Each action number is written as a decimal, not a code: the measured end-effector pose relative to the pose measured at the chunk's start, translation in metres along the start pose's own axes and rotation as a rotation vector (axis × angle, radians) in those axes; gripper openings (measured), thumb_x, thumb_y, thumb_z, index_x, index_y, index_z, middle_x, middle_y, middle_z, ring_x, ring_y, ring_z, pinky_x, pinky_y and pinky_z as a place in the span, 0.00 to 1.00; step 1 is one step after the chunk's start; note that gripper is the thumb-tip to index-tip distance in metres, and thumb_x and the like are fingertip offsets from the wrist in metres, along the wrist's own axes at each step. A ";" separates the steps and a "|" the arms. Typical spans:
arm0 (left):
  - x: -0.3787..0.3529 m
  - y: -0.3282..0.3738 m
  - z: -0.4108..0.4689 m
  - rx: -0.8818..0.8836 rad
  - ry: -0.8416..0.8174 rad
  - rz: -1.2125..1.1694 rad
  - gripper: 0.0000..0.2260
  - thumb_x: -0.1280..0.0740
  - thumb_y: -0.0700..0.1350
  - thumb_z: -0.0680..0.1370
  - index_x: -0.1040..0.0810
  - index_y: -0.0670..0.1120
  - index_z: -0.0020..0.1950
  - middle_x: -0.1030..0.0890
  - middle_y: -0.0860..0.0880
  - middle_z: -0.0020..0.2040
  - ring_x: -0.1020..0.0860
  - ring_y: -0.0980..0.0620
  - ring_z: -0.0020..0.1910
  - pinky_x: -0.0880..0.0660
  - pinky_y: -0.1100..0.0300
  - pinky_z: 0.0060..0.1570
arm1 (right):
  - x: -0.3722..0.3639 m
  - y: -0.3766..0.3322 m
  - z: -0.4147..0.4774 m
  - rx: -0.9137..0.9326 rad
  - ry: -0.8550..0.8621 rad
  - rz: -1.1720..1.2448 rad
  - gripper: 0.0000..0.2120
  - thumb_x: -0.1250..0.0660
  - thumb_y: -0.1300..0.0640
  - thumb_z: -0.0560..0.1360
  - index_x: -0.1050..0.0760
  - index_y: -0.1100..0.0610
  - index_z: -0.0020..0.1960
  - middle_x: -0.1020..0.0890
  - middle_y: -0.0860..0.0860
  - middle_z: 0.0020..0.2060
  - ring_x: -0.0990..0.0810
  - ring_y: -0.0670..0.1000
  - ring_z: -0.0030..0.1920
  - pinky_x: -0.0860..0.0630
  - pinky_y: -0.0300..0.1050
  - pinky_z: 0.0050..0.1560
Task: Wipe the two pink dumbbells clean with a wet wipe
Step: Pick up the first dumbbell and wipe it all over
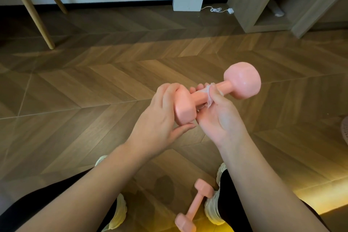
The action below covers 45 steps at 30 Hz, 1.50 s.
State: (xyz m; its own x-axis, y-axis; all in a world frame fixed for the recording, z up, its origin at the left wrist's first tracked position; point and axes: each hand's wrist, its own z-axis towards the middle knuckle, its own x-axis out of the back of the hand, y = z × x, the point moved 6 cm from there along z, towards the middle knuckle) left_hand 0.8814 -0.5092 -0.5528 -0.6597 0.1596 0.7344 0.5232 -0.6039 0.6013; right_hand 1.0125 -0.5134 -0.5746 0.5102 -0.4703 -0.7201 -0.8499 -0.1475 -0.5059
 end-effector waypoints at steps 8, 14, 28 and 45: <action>-0.004 0.005 0.002 -0.148 0.083 0.107 0.32 0.28 0.52 0.77 0.40 0.39 0.72 0.31 0.36 0.69 0.29 0.38 0.66 0.29 0.44 0.63 | 0.000 0.006 -0.006 -0.012 -0.001 0.035 0.03 0.41 0.61 0.82 0.29 0.60 0.54 0.20 0.55 0.48 0.16 0.51 0.43 0.20 0.50 0.49; -0.005 -0.015 0.006 0.336 -0.106 -0.386 0.32 0.38 0.69 0.71 0.36 0.52 0.68 0.23 0.58 0.60 0.21 0.63 0.51 0.27 0.69 0.48 | -0.002 0.004 -0.010 0.015 -0.028 0.024 0.06 0.39 0.65 0.80 0.28 0.60 0.57 0.17 0.55 0.44 0.15 0.52 0.45 0.23 0.56 0.61; 0.003 -0.024 0.000 0.270 -0.092 -0.273 0.37 0.28 0.63 0.69 0.38 0.49 0.71 0.28 0.56 0.63 0.27 0.62 0.57 0.28 0.68 0.53 | -0.010 0.010 0.001 -0.042 -0.013 -0.033 0.10 0.42 0.70 0.80 0.30 0.61 0.58 0.19 0.55 0.49 0.16 0.52 0.47 0.21 0.50 0.54; 0.004 -0.029 0.007 0.346 -0.121 -0.617 0.33 0.24 0.52 0.70 0.34 0.53 0.71 0.24 0.51 0.65 0.20 0.52 0.56 0.21 0.56 0.53 | -0.011 0.010 0.004 -0.039 0.009 0.021 0.12 0.42 0.69 0.80 0.32 0.63 0.62 0.20 0.58 0.50 0.17 0.53 0.46 0.22 0.53 0.59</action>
State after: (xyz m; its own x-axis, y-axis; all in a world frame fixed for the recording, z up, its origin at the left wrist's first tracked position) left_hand 0.8676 -0.4859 -0.5649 -0.8361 0.4901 0.2464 0.2287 -0.0969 0.9687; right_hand 0.9988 -0.5068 -0.5740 0.4914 -0.4814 -0.7258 -0.8648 -0.1712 -0.4720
